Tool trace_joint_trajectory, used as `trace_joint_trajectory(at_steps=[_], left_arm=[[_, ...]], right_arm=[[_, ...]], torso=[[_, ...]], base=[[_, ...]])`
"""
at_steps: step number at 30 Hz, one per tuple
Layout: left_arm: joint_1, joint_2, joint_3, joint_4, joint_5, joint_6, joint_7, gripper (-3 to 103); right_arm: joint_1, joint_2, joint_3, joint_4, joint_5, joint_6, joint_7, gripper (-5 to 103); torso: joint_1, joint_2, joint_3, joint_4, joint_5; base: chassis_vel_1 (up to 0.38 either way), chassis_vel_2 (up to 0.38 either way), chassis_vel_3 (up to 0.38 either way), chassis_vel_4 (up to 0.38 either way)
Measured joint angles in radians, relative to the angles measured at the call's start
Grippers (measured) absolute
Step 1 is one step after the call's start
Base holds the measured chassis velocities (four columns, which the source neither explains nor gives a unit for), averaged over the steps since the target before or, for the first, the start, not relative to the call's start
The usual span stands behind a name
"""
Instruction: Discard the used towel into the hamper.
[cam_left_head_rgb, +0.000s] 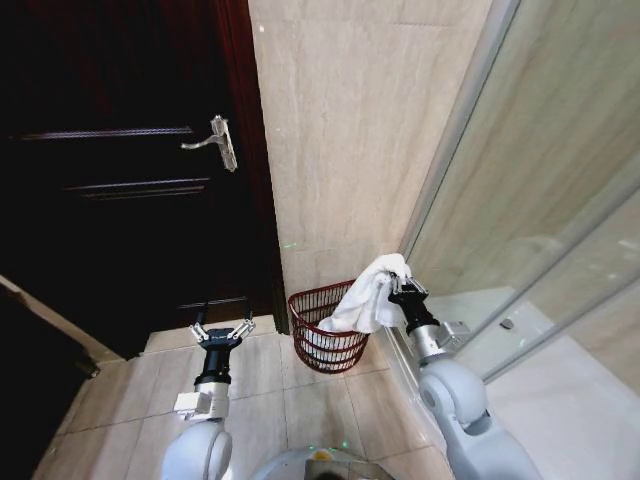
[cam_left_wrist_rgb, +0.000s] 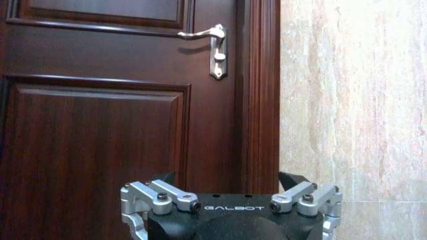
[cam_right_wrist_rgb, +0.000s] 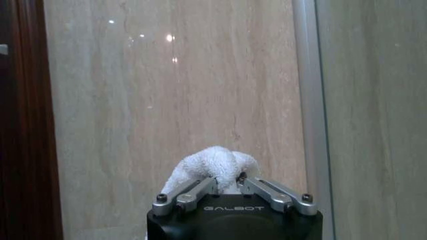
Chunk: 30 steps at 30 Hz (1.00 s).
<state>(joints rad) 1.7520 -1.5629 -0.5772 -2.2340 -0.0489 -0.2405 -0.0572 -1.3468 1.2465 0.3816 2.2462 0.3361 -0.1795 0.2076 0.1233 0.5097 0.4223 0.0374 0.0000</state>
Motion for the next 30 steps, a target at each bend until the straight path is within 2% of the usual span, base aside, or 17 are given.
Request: trace_joint_trajectory(at_steps=[9,18,23,24,27,30], left_arm=[[0.000,-0.001,0.002,0.005,-0.001,0.000,0.000,100],[0.010,-0.001,0.002,0.005,0.004,-0.006,0.000,100],[0.017,-0.007,0.017,0.006,0.026,-0.010,0.001,100],[0.017,-0.007,0.017,0.006,0.026,-0.010,0.001,100],[0.021,-0.013,0.027,0.005,0.039,-0.009,0.003,100],[0.023,-0.017,0.030,0.005,0.046,-0.009,0.003,100]], right_arm=[[-0.013,0.005,-0.011,-0.010,-0.055,0.038,-0.005,5],[0.027,-0.012,-0.003,0.079,-0.030,0.022,0.020,5],[0.163,-0.098,0.054,0.153,0.151,-0.044,0.072,5],[0.163,-0.098,0.054,0.153,0.151,-0.044,0.072,5],[0.209,-0.147,0.071,0.183,0.235,-0.056,0.070,5],[0.216,-0.162,0.062,0.186,0.262,-0.061,0.065,5]], torso=[[0.002,0.004,0.003,0.0000,0.0001],[0.002,0.006,0.003,0.0000,0.0000],[0.003,0.007,0.004,0.0001,0.0003],[0.003,0.007,0.004,0.0001,0.0003],[0.004,0.008,0.005,0.0000,0.0000],[0.004,0.008,0.005,0.0000,0.0001]], base=[[-0.071,0.082,0.080,-0.071],[-0.007,0.007,0.005,-0.004],[0.000,0.000,0.000,0.000],[0.000,0.000,0.000,0.000],[0.000,0.000,0.000,0.000],[0.000,0.000,0.000,0.000]])
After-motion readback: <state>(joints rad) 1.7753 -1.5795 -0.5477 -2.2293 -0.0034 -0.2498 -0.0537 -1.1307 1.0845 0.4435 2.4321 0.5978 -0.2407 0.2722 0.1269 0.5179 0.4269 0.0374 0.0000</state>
